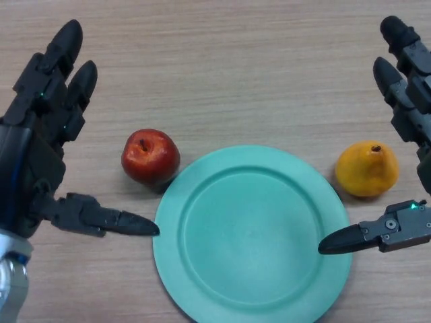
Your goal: Pick up the red apple and place it on the plate
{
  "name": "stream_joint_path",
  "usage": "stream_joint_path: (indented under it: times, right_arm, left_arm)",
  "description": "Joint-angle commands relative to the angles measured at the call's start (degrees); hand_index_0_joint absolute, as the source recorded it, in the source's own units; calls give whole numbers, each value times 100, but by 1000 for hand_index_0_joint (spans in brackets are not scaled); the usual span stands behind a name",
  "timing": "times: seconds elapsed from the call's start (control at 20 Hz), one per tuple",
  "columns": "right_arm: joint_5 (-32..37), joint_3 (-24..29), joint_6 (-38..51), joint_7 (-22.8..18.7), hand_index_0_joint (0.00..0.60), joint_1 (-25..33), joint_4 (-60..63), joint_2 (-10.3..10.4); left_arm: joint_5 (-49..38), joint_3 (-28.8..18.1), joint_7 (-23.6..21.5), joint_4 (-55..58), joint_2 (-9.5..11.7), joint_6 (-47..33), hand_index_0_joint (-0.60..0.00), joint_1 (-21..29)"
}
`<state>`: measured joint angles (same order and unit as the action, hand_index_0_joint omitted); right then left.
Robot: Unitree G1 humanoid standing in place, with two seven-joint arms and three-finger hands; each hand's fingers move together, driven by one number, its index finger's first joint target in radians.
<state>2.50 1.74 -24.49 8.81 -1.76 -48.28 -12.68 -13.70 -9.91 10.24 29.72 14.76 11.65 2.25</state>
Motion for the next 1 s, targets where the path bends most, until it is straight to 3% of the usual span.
stream_joint_path:
  times: [0.05,0.2,0.35,0.8,1.0]
  right_arm:
    - [222,282,881,-148,0,43,-403,-34]
    - [250,361,972,-176,0,-9,-419,-29]
    - [311,475,1112,-152,0,-55,-366,-33]
    - [689,994,1250,-43,0,-95,-364,-83]
    - [653,1124,1402,-20,0,-161,-321,-86]
  left_arm:
    - [399,-270,-167,-513,336,-1368,0,506]
    - [699,-64,-262,-1672,454,-1953,0,950]
    - [1088,158,-383,-2844,434,-2561,0,1264]
    - [1432,597,-473,-4863,189,-3139,0,1986]
    - [1880,752,-894,-5774,62,-3599,0,2353]
